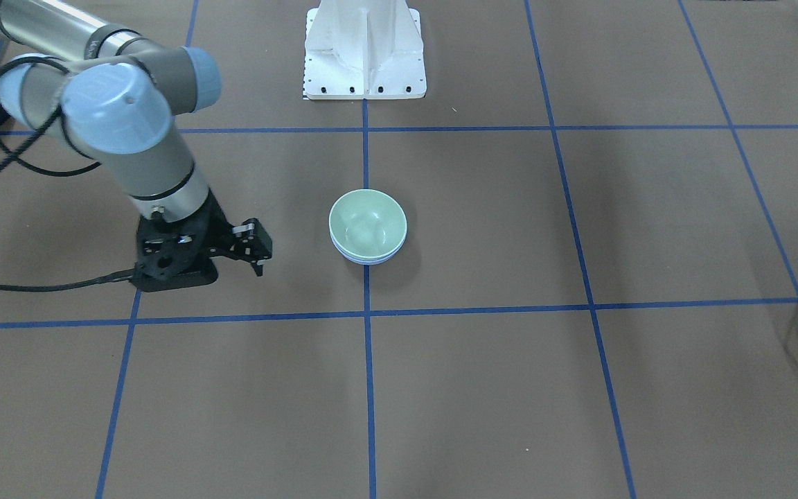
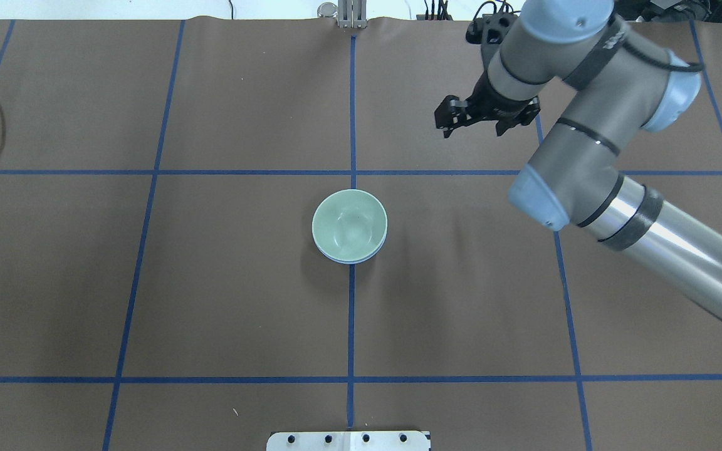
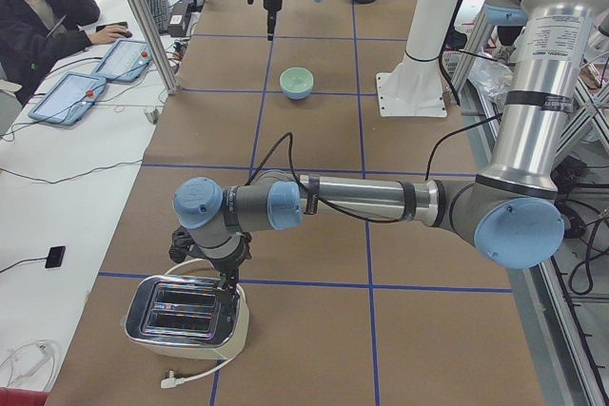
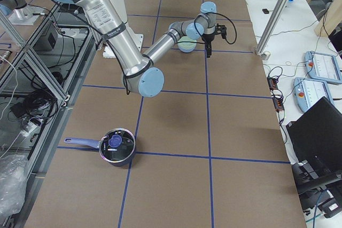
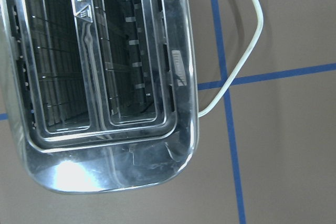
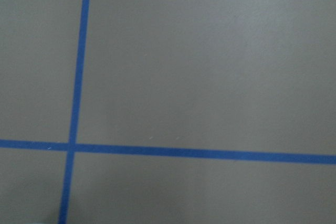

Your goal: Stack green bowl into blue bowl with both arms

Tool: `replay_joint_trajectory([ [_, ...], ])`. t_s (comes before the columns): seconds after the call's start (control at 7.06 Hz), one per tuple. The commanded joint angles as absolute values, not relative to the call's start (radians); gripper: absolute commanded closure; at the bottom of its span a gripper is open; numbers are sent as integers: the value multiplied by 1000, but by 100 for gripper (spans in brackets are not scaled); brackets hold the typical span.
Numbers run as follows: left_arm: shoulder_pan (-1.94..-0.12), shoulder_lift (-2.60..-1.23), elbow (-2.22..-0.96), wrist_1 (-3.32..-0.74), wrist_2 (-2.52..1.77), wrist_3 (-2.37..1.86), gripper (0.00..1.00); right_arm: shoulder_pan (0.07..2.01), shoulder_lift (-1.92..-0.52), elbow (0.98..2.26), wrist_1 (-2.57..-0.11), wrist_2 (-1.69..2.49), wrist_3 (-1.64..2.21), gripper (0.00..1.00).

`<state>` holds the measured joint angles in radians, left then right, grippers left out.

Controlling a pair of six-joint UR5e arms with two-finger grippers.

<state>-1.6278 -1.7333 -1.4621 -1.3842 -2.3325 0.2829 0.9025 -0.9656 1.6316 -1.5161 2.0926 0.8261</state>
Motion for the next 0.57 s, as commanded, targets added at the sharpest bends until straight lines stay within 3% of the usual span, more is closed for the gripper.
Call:
replay_joint_trajectory([
  [0.0,-1629,-1732,-1460,-1396,-2345,288,1,1108,-1087,1631,-1526,2212,505,0],
  [0.43,-1629,-1730,-1471,-1480,-2345,288,1,1311,-1271,1634,-1526,2242,222,0],
])
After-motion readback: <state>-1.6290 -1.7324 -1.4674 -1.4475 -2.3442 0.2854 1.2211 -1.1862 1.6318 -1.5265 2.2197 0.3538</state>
